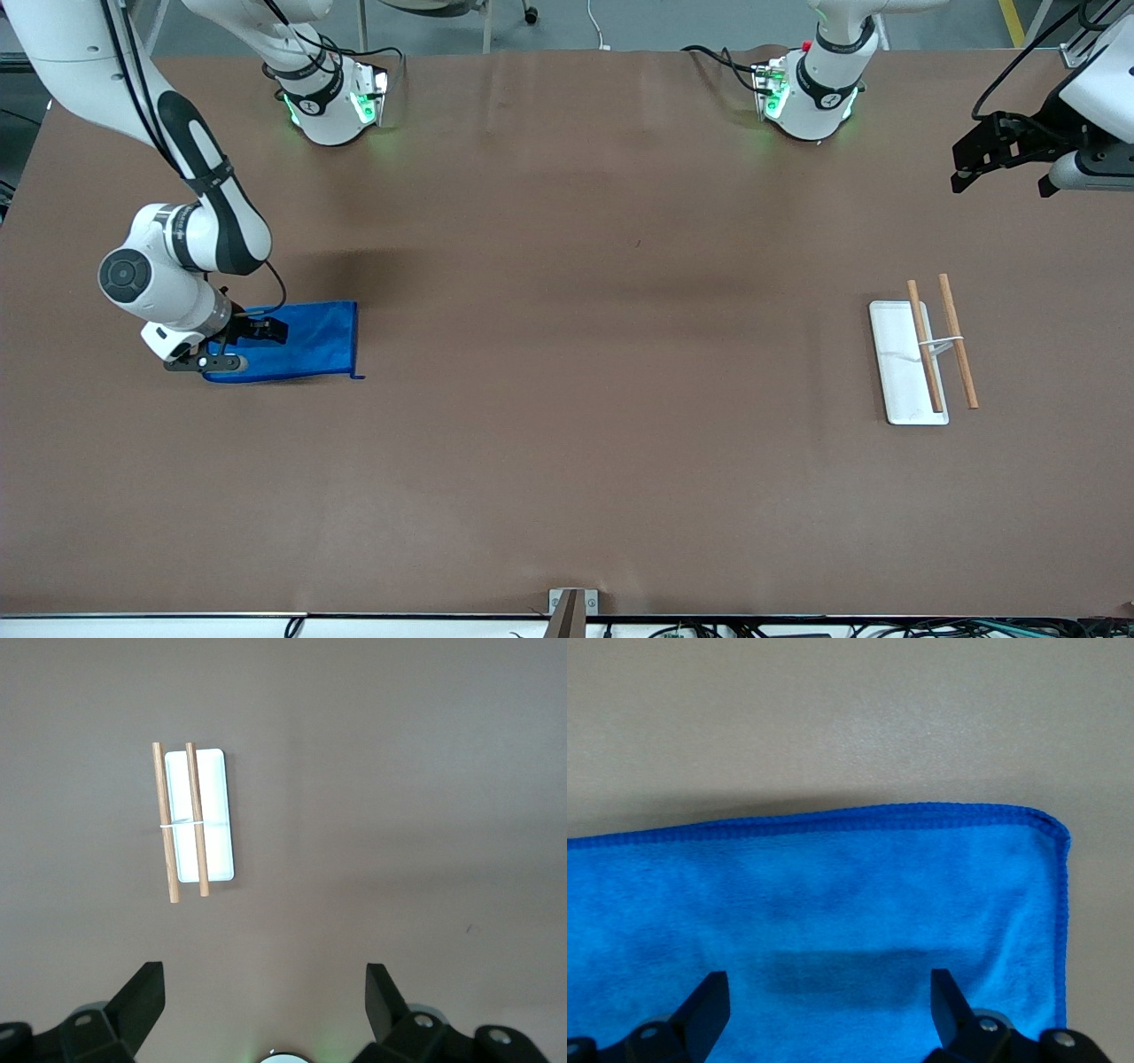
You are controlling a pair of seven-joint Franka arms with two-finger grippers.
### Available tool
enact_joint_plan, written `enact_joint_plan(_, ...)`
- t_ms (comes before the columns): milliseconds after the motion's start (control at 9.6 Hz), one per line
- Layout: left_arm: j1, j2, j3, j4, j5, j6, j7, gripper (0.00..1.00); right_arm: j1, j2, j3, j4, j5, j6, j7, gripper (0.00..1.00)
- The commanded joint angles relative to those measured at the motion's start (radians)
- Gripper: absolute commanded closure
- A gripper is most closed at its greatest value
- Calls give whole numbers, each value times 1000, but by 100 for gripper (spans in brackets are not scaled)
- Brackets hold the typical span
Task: Right arm passes towel to left arm to hang
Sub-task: 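Pinch the middle of the blue towel edge with the right gripper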
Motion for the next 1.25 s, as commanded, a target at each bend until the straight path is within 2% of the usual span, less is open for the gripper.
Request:
enact_joint_plan(0,4,20,-4,-6,5,-15,4,0,-5,8,10,-17,-3,49,1,7)
enact_joint_plan(417,2,20,-4,-7,3,-15,4,0,5,27,10,-15,2,68,19,10)
enact_joint_plan(521,1,20,-4,-4,3,-15,1,0,3,30,10,-17,2,75,19,14)
enact_joint_plan(625,2,18,-4,-7,2,-15,4,0,2,41,10,-17,2,78,21,27)
enact_joint_plan(833,4,18,-4,-6,-1,-15,8,0,1,39,10,-14,2,65,19,80)
enact_joint_plan(938,2,17,-4,-7,-1,-15,5,0,1,36,11,-11,2,60,24,98)
enact_joint_plan(1146,5,17,1,-14,-1,-16,11,0,8,12,14,44,5,-77,27,100)
